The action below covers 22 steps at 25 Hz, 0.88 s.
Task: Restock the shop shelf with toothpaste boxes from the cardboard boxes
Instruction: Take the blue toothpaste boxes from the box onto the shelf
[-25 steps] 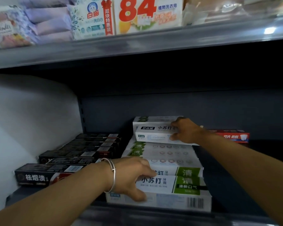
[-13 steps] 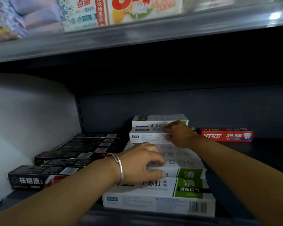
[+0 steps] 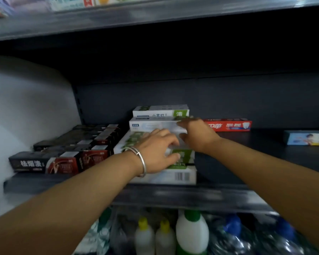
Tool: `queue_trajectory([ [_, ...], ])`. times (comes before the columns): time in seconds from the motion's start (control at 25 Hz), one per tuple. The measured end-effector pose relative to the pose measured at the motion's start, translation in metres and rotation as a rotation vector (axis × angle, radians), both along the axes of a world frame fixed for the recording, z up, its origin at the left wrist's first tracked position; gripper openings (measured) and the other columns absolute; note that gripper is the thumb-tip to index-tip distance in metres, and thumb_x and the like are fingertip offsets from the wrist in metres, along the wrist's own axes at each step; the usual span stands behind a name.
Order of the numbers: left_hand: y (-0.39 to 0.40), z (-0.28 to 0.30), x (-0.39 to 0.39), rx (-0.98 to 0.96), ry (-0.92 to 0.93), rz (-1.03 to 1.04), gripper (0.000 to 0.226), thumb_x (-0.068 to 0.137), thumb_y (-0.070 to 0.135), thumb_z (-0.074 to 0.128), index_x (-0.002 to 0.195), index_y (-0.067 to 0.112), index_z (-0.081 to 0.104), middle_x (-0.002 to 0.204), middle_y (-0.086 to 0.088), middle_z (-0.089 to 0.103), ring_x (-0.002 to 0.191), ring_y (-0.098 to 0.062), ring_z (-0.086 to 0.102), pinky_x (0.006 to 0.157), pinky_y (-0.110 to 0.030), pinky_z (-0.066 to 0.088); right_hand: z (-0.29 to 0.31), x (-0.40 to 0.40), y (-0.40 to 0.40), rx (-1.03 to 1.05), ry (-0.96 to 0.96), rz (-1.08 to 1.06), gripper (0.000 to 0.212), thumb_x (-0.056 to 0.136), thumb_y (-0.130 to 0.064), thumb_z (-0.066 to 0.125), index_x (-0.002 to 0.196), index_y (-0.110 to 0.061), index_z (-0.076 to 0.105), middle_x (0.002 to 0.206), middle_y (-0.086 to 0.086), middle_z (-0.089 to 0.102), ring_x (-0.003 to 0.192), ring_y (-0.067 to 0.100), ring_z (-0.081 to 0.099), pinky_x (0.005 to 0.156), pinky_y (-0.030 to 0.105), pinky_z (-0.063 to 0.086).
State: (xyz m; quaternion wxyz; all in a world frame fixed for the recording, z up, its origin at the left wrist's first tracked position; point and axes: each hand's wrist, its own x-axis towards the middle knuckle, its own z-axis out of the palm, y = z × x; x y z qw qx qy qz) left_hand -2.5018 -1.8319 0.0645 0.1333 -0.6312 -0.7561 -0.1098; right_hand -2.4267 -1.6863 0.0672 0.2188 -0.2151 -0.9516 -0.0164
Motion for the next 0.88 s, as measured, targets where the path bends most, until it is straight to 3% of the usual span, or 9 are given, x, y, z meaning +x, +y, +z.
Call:
queue_trajectory([
  [0.12, -0.009, -0.008, 0.054, 0.016, -0.027, 0.033, 0.053, 0.079, 0.052, 0.043, 0.12, 0.02, 0.052, 0.12, -0.001, 0.049, 0.117, -0.02, 0.042, 0.101, -0.036, 0.036, -0.01, 0.07, -0.019, 0.02, 0.074, 0.015, 0.027, 0.087, -0.016, 0.053, 0.112, -0.009, 0.061, 0.114, 0.016, 0.065, 0.107, 0.034, 0.057, 0.085, 0.035, 0.049],
  [0.28, -0.018, -0.047, 0.142, 0.03, -0.095, 0.029, 0.043, 0.086, 0.037, 0.057, 0.123, 0.016, 0.05, 0.12, -0.004, 0.048, 0.116, -0.022, 0.045, 0.099, -0.04, 0.038, -0.044, 0.179, -0.04, -0.018, 0.097, 0.04, 0.042, 0.087, -0.014, 0.054, 0.13, -0.011, 0.053, 0.127, 0.012, 0.059, 0.118, 0.033, 0.048, 0.096, 0.039, 0.044],
  [0.56, -0.014, -0.146, 0.284, -0.095, -0.213, 0.009, 0.041, 0.084, 0.034, 0.06, 0.12, 0.017, 0.05, 0.12, -0.005, 0.049, 0.116, -0.025, 0.047, 0.096, -0.039, 0.039, -0.143, 0.341, -0.032, -0.076, -0.157, -0.038, 0.027, 0.084, -0.011, 0.054, 0.11, -0.006, 0.06, 0.11, 0.016, 0.064, 0.106, 0.034, 0.053, 0.081, 0.039, 0.049],
  [0.88, -0.023, -0.247, 0.353, -0.328, -0.279, -0.06, 0.051, 0.086, 0.04, 0.058, 0.13, 0.021, 0.04, 0.128, 0.0, 0.043, 0.121, -0.019, 0.041, 0.1, -0.034, 0.034, -0.226, 0.424, -0.013, -0.211, -0.407, -0.221, 0.033, 0.088, -0.013, 0.054, 0.121, -0.008, 0.059, 0.117, 0.015, 0.062, 0.106, 0.033, 0.057, 0.087, 0.041, 0.051],
])
